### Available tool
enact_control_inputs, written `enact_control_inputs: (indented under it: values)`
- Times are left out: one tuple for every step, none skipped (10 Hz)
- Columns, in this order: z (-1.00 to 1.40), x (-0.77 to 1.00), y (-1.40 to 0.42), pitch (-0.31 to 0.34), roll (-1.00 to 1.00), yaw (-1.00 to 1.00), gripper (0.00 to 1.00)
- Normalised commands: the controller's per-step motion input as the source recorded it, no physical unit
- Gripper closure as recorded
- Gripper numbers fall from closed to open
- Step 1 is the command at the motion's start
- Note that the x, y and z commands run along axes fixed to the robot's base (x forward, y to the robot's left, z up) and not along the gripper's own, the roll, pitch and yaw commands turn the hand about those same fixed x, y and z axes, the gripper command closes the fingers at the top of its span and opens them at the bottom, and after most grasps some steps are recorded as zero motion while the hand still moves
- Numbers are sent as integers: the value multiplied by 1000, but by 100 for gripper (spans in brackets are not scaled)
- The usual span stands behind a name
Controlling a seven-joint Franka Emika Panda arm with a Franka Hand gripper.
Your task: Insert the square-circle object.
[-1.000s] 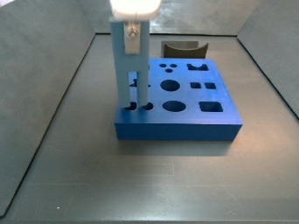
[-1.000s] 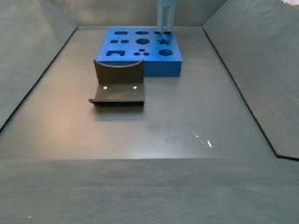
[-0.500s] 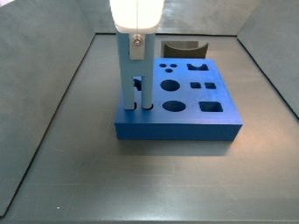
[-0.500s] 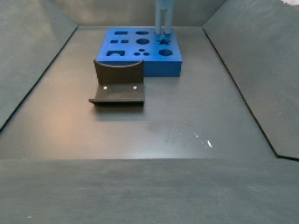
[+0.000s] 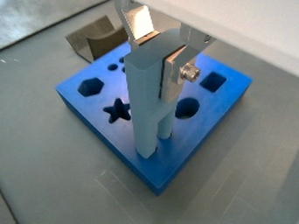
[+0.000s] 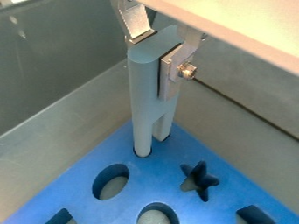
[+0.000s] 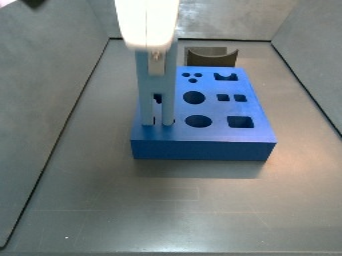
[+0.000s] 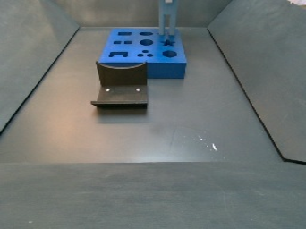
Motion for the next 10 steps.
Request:
enact_control_inputs:
  values:
    - [-363,0,0,0,-40,0,100]
    - [-326,0,0,0,-7,0,100]
    - [-286,0,0,0,0,0,100]
    - [-240,0,0,0,0,0,100]
    - [-351,26,0,0,0,0,100]
    - [-451,80,-120,0,0,-3,100]
    - [-426,146,-120,0,0,-34,100]
    - [-320,180,-57,17,0,-20,100]
    - [-140,94,0,10,-24,-17,100]
    - [0,0,0,0,0,0,100]
